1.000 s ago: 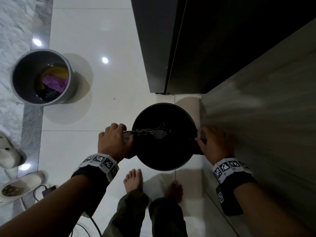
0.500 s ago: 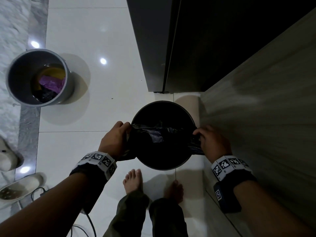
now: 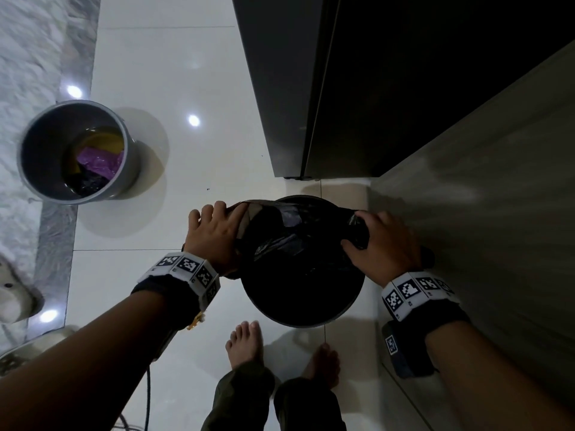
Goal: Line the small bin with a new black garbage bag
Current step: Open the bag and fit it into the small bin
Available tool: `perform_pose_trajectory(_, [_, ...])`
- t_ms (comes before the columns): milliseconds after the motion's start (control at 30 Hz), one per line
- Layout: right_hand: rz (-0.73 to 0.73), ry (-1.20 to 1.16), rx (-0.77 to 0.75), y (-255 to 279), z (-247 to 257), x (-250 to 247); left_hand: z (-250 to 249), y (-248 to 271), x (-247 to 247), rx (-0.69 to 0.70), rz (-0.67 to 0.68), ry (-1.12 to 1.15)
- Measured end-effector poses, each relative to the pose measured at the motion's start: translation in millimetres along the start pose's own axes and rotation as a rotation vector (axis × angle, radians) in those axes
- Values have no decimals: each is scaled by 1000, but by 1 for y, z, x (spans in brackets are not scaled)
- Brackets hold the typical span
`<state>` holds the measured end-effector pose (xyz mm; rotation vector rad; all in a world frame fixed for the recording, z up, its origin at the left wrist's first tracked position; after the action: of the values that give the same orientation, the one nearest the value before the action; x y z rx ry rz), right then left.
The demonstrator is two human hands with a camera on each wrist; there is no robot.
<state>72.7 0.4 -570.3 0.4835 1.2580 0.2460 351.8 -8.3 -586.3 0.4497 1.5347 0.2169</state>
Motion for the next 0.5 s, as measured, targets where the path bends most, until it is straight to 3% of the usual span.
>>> perform_pose_trajectory(133, [-6, 8, 2, -1, 0, 1, -7, 2, 9, -78, -27, 105])
perform_pose_trajectory(300, [-24, -58, 17, -15, 2, 3, -15, -11, 23, -208, -162, 336])
perform_pose_trajectory(500, [-66, -64, 13, -30, -3, 9, -17, -22, 24, -266, -142, 399])
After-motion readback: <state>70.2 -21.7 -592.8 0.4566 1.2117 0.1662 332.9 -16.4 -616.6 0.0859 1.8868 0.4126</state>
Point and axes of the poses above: each hand's wrist, its own y-axis away from the middle knuckle, its own x-axis out of the palm, z = x × y, the point moved 1 cm from there along -y, towards the middle knuckle, and after that the axes turned 3 degrees about -z, right-handed, at the moved point
